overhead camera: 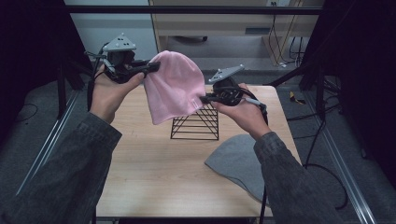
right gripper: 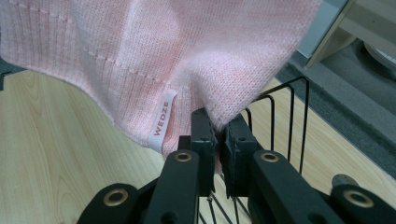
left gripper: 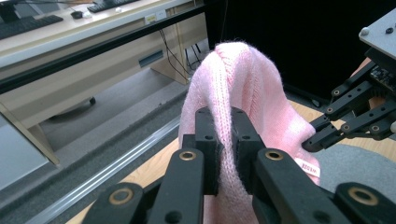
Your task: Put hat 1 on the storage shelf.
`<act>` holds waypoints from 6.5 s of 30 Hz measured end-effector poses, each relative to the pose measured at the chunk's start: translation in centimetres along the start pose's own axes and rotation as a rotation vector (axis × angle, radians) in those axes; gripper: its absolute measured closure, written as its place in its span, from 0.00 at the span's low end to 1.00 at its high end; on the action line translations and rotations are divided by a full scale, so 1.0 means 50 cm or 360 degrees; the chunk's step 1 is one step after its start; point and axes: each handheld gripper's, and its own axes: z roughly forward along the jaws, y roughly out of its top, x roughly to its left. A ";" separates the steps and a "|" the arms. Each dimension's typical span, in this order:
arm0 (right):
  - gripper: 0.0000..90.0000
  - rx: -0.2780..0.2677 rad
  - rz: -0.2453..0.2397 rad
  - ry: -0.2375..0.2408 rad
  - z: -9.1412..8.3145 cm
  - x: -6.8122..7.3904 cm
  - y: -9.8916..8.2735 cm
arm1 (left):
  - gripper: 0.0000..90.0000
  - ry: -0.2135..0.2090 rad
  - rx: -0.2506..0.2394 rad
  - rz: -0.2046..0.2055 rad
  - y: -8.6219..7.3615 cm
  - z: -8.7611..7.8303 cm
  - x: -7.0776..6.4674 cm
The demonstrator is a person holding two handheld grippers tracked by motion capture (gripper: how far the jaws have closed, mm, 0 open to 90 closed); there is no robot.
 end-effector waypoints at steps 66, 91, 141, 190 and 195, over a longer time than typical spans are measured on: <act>0.92 0.0062 0.0180 -0.0257 0.070 -0.079 -0.128 | 0.92 -0.0065 -0.0042 -0.0015 -0.051 0.215 0.040; 0.62 0.0137 0.0216 -0.0272 0.077 -0.065 -0.163 | 0.92 -0.0167 0.0015 0.0085 -0.100 0.220 -0.029; 0.93 0.0056 0.0156 -0.0246 0.055 -0.055 -0.102 | 0.90 -0.0254 0.0036 0.0092 -0.143 0.208 -0.062; 0.61 0.0161 0.0202 -0.0265 0.058 -0.034 -0.145 | 0.63 -0.0150 0.0210 0.0029 -0.237 0.233 -0.070; 0.52 0.0138 0.0238 -0.0342 0.030 -0.027 -0.166 | 0.51 -0.0116 0.0208 0.0022 -0.249 0.209 -0.084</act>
